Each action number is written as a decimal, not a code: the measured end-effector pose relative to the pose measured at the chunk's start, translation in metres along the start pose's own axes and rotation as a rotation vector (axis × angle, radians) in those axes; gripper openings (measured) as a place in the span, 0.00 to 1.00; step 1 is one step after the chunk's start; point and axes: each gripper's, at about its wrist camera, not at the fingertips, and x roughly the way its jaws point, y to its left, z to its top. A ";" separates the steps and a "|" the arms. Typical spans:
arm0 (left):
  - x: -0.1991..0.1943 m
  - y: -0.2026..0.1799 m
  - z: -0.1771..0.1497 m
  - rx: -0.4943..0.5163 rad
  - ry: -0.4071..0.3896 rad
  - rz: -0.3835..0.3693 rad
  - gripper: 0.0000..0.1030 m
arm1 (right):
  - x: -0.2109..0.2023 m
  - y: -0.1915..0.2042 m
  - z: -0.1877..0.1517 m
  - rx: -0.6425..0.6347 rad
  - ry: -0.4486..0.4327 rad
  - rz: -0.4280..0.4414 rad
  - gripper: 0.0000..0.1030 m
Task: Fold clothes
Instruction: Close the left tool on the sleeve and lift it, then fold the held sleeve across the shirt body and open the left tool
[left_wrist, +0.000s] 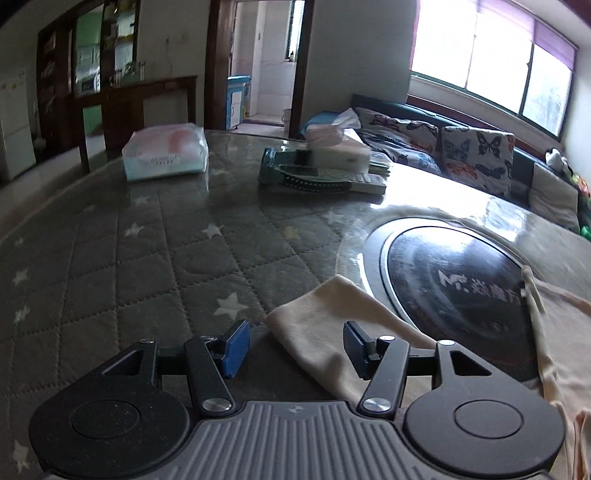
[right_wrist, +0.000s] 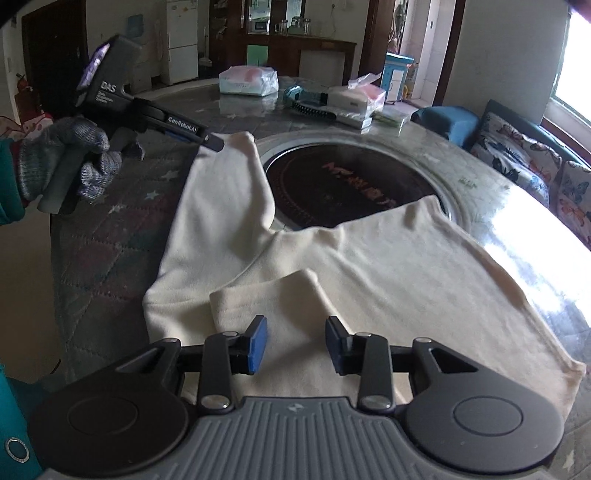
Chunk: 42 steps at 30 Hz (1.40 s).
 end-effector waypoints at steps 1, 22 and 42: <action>0.002 0.001 0.001 -0.001 -0.002 -0.001 0.56 | -0.001 -0.001 0.000 0.004 -0.003 0.000 0.34; -0.018 -0.014 0.001 -0.061 -0.034 -0.047 0.05 | -0.022 -0.006 -0.012 0.046 -0.039 -0.042 0.38; -0.160 -0.172 -0.020 0.210 -0.139 -0.654 0.05 | -0.088 -0.042 -0.062 0.242 -0.126 -0.214 0.38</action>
